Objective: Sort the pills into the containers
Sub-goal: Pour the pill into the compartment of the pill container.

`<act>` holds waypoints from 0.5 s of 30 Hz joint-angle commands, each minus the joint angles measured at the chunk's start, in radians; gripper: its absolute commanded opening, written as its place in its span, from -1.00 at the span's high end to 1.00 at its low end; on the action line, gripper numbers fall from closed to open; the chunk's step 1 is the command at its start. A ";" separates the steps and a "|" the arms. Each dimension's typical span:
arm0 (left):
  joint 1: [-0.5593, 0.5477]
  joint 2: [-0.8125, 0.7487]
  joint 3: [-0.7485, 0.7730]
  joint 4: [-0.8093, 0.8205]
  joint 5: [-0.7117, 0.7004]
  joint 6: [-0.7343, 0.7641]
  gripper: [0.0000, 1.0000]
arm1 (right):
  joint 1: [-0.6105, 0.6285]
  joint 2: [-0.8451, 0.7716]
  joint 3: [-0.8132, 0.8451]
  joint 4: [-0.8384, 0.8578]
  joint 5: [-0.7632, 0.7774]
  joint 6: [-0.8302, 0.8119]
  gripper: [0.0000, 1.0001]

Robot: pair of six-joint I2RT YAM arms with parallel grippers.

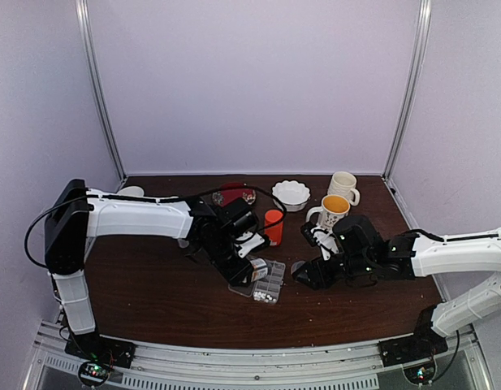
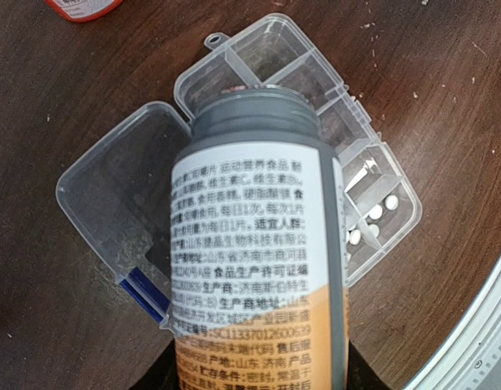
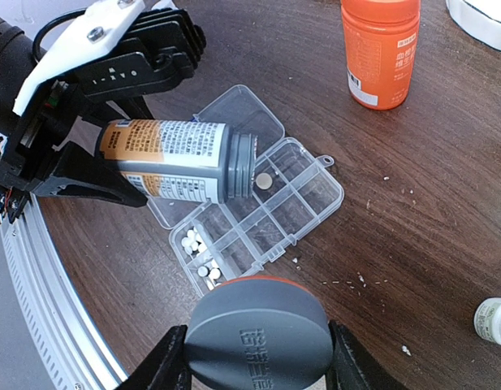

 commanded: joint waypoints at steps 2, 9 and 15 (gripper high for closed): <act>-0.006 -0.037 -0.034 0.070 -0.001 -0.008 0.87 | 0.003 -0.013 0.005 0.012 0.012 0.008 1.00; -0.006 -0.048 -0.048 0.085 -0.007 -0.008 0.87 | 0.003 -0.006 0.005 0.022 0.010 0.011 1.00; -0.004 -0.048 -0.050 0.082 0.001 -0.019 0.87 | 0.003 -0.006 0.005 0.020 0.009 0.008 1.00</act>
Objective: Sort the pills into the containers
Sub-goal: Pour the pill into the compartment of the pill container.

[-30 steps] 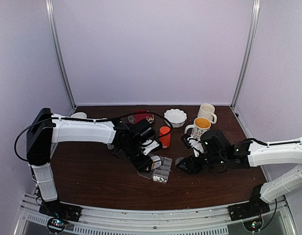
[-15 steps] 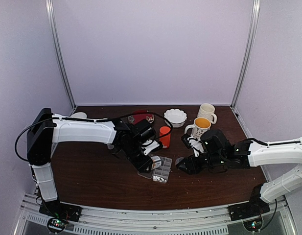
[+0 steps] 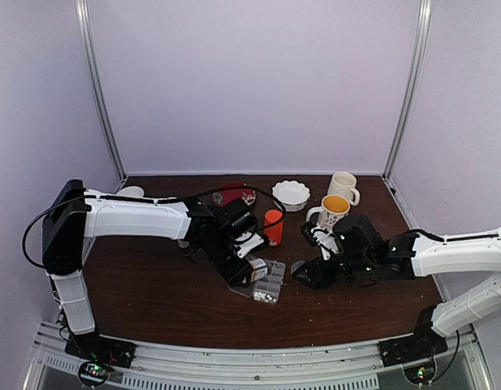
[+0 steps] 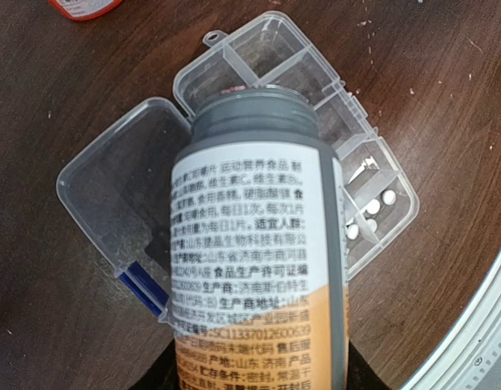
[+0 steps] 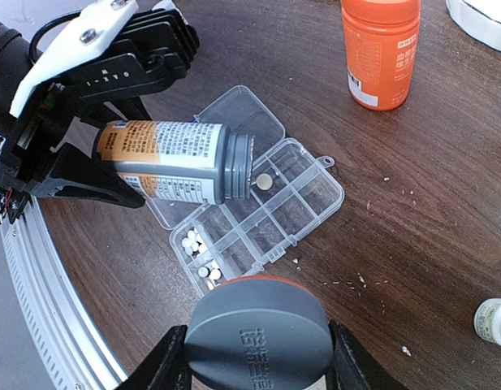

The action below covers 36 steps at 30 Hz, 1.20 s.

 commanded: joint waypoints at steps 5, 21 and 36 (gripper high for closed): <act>-0.002 -0.026 0.032 -0.013 -0.012 -0.008 0.89 | 0.003 -0.005 0.010 0.011 0.007 0.006 1.00; 0.007 -0.063 -0.071 0.114 0.010 -0.008 0.85 | 0.003 -0.002 0.004 0.018 0.005 0.014 1.00; 0.010 -0.006 0.032 -0.011 0.006 0.005 0.90 | 0.003 -0.002 0.003 0.021 0.006 0.019 1.00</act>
